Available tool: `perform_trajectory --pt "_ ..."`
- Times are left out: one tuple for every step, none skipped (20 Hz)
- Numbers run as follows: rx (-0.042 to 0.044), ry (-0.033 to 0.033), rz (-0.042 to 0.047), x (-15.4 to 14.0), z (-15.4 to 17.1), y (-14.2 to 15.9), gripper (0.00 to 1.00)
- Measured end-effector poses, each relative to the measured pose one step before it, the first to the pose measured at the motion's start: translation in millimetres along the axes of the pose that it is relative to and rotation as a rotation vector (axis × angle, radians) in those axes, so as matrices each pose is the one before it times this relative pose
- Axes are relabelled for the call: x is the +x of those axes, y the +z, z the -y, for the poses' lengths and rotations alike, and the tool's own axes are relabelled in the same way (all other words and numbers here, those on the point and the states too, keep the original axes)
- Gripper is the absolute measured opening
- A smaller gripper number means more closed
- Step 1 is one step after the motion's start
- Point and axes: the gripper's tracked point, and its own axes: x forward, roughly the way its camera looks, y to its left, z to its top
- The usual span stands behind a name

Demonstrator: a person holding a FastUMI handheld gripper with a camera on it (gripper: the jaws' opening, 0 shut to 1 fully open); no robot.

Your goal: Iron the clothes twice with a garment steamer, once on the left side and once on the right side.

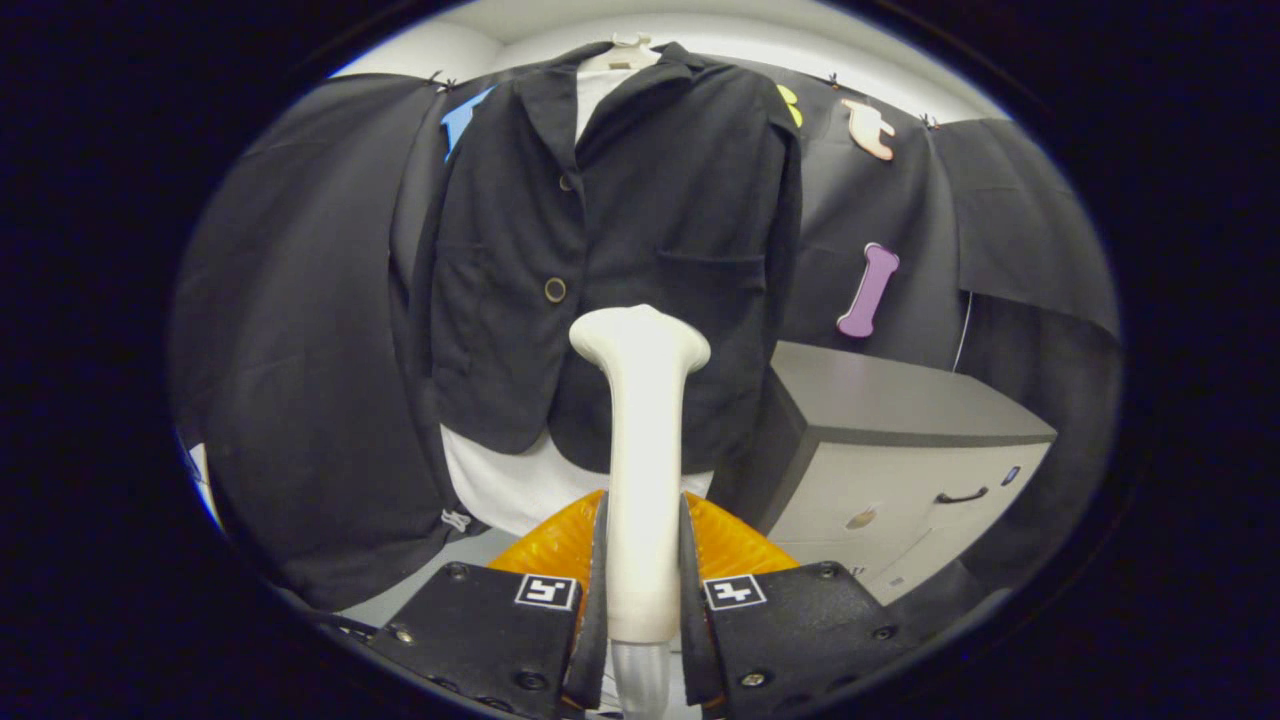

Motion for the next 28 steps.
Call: perform_trajectory --pt "-0.00805 -0.00112 -0.01517 2.86 -0.47 -6.9 0.33" --pt "-0.01213 0.00282 -0.01844 1.83 -2.3 -7.87 0.33" --pt "-0.00335 0.00656 -0.02746 1.86 -1.82 -8.02 0.33" --pt "0.00701 0.01024 -0.0241 1.72 -1.37 -9.32 0.33" --pt "0.00125 0.0027 -0.02102 2.23 -1.71 -7.78 0.33" --pt "-0.00322 -0.00246 -0.01559 2.07 0.37 -6.65 0.33" --pt "-0.0003 0.00045 -0.01275 -1.35 -0.52 -3.05 0.33" --pt "0.00312 0.00633 -0.01253 0.9 -1.7 -3.5 0.33" --pt "0.0119 0.01165 -0.02048 2.95 -1.42 -5.73 0.33" --pt "0.01872 0.01217 -0.00845 0.75 -1.83 -4.29 0.33" --pt "0.00665 0.00525 -0.00268 2.9 -0.12 -1.25 0.33" --pt "-0.0003 0.00456 0.00227 -0.95 0.35 1.21 0.33" --pt "0.00266 0.00429 0.00774 -0.61 0.25 1.34 0.33" --pt "0.00081 0.00382 0.00857 -2.59 -1.38 3.83 0.33" --pt "-0.00317 0.00556 0.0162 -5.31 -0.86 6.3 0.33" --pt "-0.00833 0.00576 0.02449 -7.02 -1.74 8.41 0.33" --pt "-0.00882 0.00811 0.03202 -8.96 -3.19 11.3 0.33" --pt "-0.00599 0.00948 0.0374 -11.17 -4.58 14.35 0.33" --pt "-0.00885 0.01078 0.04059 -9.56 -5.6 16.92 0.33" --pt "-0.00213 0.01061 0.04102 -8.63 -5.45 18.82 0.33" --pt "-0.0038 0.01287 0.0396 -6.31 -4.73 17.73 0.33" --pt "-0.00063 0.01101 0.03332 -4.42 -4.79 18.57 0.33" --pt "0.00277 0.01294 0.03215 -3.85 -6.04 18.23 0.33" --pt "0.00207 0.00936 0.02909 -2.18 -5.81 16.93 0.33" --pt "-0.00186 0.00902 0.02812 -0.24 -4.87 17.99 0.33" --pt "-0.00055 0.00705 0.02865 0.69 -4.98 16.82 0.33" --pt "-0.00417 0.00762 0.03039 3.71 -4.89 16.0 0.33" --pt "-0.00566 0.00693 0.02539 4.7 -4.64 15.96 0.33"
